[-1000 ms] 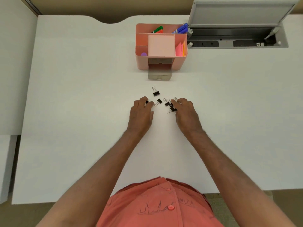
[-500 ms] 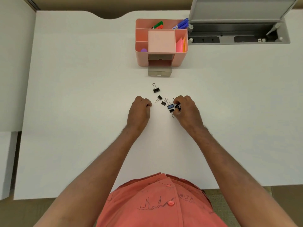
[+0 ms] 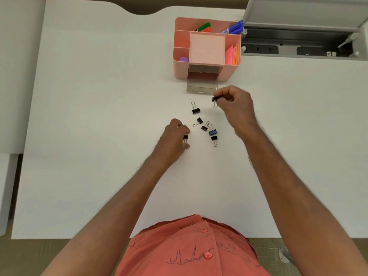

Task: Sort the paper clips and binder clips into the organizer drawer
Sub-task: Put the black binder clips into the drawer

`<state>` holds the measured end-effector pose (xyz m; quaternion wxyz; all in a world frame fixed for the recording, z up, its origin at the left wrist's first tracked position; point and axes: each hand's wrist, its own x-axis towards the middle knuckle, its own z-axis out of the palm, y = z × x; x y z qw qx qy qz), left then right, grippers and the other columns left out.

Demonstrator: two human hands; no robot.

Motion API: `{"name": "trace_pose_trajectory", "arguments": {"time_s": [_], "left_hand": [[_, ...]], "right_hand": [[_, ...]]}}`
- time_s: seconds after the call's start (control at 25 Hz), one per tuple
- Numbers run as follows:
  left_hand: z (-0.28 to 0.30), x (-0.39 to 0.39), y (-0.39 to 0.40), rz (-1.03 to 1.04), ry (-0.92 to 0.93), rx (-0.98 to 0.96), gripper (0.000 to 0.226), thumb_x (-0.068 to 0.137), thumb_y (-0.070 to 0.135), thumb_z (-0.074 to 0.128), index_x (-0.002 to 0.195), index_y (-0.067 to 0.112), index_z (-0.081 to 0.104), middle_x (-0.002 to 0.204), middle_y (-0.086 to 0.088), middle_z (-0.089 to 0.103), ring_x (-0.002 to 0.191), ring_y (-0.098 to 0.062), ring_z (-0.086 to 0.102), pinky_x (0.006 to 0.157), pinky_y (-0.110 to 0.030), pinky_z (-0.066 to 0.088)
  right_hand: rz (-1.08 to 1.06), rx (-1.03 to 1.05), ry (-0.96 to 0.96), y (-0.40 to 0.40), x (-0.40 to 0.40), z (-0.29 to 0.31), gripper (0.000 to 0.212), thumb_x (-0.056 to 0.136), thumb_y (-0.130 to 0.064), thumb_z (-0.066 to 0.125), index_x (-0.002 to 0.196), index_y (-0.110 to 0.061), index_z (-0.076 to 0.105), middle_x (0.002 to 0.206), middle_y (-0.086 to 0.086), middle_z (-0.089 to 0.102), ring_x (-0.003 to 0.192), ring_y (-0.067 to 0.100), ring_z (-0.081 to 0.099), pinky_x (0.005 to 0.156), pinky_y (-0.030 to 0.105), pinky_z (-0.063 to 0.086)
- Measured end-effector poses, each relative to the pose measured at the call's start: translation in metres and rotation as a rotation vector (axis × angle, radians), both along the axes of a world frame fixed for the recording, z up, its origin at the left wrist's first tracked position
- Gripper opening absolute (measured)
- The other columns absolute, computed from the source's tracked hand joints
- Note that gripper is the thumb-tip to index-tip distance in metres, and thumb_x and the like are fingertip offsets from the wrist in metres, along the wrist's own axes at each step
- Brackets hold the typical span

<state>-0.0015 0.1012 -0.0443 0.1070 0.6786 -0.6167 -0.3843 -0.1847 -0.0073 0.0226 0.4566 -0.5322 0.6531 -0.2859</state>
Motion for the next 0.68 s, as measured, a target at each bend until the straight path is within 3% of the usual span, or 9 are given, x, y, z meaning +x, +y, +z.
{"name": "trace_pose_trajectory", "arguments": {"time_s": [0.16, 0.28, 0.4, 0.48, 0.68], "left_hand": [[0.006, -0.003, -0.007, -0.077, -0.100, -0.080, 0.027, 0.087, -0.003, 0.067, 0.109, 0.010, 0.061, 0.116, -0.003, 0.050, 0.097, -0.023, 0.057, 0.077, -0.031, 0.051], [0.010, 0.000, -0.013, -0.063, -0.096, -0.053, 0.022, 0.088, -0.005, 0.060, 0.100, 0.013, 0.055, 0.106, 0.000, 0.051, 0.084, -0.020, 0.053, 0.066, -0.028, 0.043], [0.011, 0.000, -0.015, -0.027, -0.079, -0.021, 0.023, 0.089, -0.004, 0.059, 0.098, 0.016, 0.053, 0.103, 0.002, 0.051, 0.081, -0.019, 0.052, 0.068, -0.033, 0.050], [0.011, -0.001, -0.015, -0.031, -0.076, -0.009, 0.023, 0.090, -0.003, 0.059, 0.101, 0.016, 0.053, 0.105, 0.001, 0.051, 0.083, -0.020, 0.052, 0.071, -0.036, 0.052], [0.009, -0.002, -0.018, -0.041, -0.078, 0.010, 0.029, 0.091, -0.003, 0.057, 0.112, 0.016, 0.052, 0.109, 0.000, 0.047, 0.085, -0.018, 0.051, 0.070, -0.030, 0.046]], "right_hand": [[0.104, -0.175, 0.203, -0.043, 0.020, 0.001, 0.028, 0.088, -0.002, 0.058, 0.097, -0.019, 0.078, 0.097, -0.007, 0.073, 0.084, 0.000, 0.064, 0.073, 0.007, 0.048], [0.270, -0.295, 0.388, -0.062, 0.035, -0.016, 0.033, 0.090, 0.003, 0.052, 0.101, -0.015, 0.077, 0.108, 0.002, 0.069, 0.101, 0.013, 0.062, 0.085, 0.022, 0.053], [0.449, -0.296, 0.562, -0.068, 0.040, -0.034, 0.036, 0.092, 0.005, 0.048, 0.104, -0.013, 0.076, 0.112, 0.007, 0.068, 0.112, 0.025, 0.057, 0.089, 0.039, 0.053], [0.498, -0.295, 0.607, -0.069, 0.037, -0.036, 0.035, 0.092, 0.005, 0.049, 0.106, -0.013, 0.075, 0.112, 0.009, 0.068, 0.111, 0.028, 0.057, 0.088, 0.043, 0.053], [0.548, -0.274, 0.630, -0.067, 0.034, -0.040, 0.037, 0.091, 0.008, 0.049, 0.113, -0.011, 0.072, 0.117, 0.012, 0.067, 0.109, 0.030, 0.060, 0.088, 0.039, 0.050]]}}
